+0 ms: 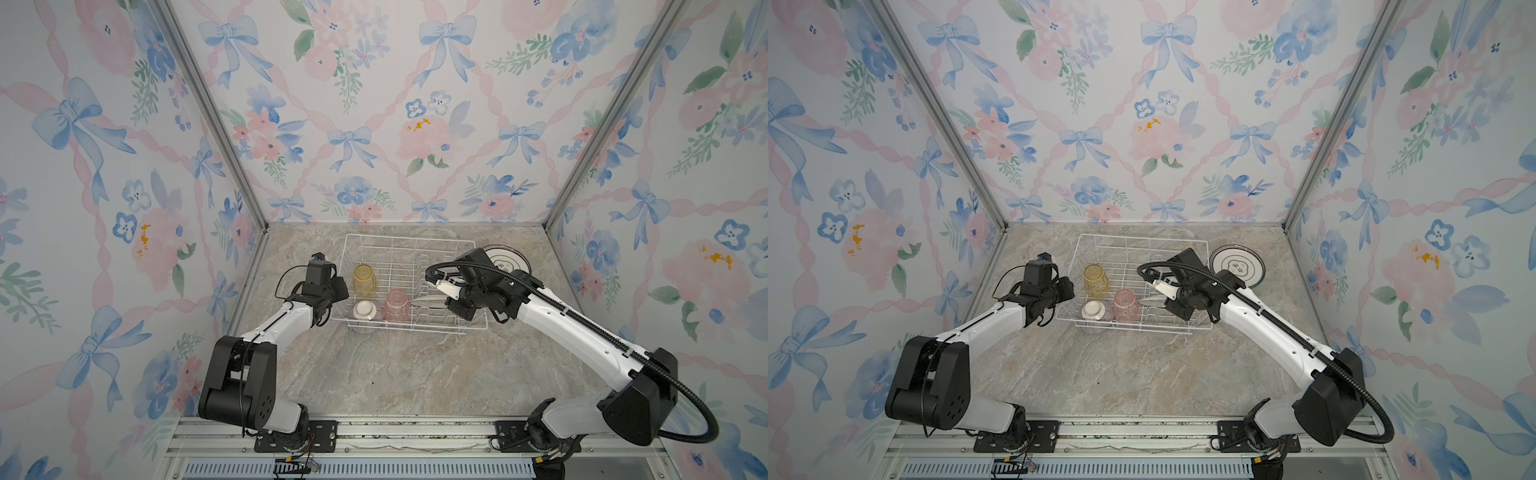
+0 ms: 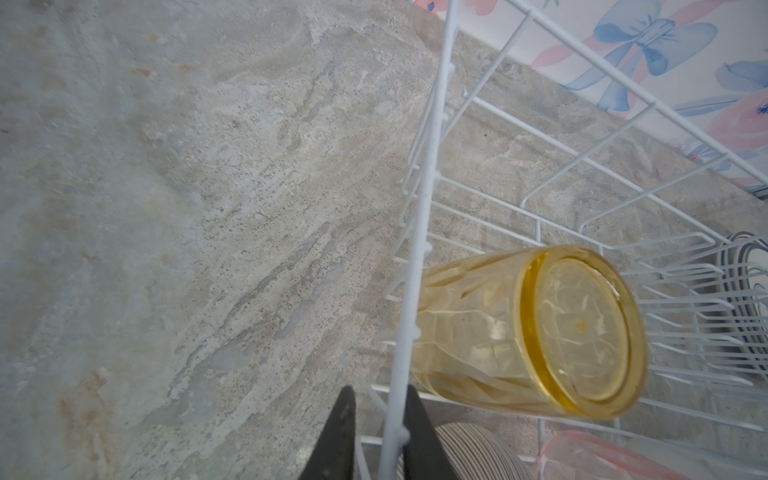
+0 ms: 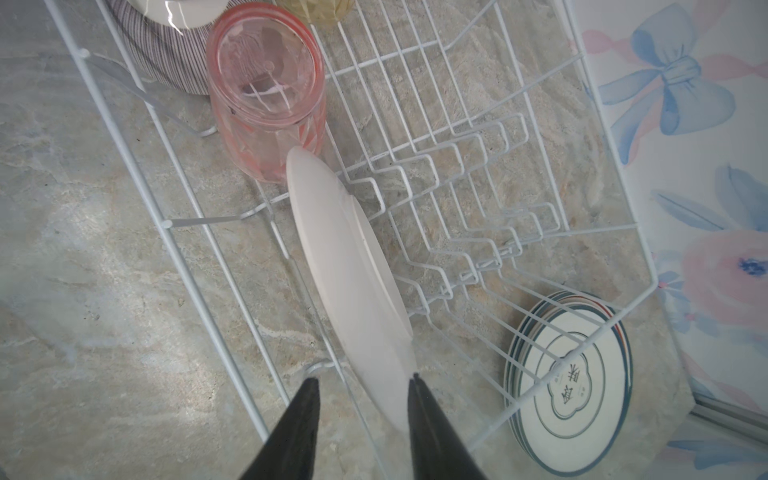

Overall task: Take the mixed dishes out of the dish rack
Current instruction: 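Lower the right gripper and grip the last printed plate in the rack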

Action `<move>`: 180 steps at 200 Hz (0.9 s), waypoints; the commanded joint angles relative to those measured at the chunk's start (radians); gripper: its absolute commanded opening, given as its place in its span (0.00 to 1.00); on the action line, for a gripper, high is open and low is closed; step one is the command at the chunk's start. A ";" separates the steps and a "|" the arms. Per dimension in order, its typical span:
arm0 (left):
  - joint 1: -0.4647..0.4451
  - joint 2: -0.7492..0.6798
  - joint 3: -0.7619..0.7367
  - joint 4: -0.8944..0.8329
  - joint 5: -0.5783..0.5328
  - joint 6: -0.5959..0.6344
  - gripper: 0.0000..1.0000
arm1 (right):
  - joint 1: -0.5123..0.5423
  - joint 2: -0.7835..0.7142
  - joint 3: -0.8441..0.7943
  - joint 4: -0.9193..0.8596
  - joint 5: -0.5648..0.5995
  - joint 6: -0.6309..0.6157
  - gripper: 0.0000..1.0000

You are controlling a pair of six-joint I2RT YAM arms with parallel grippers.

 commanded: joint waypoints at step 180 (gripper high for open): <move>-0.002 0.035 -0.009 -0.064 0.039 0.016 0.21 | 0.080 0.186 0.025 0.105 0.249 -0.115 0.19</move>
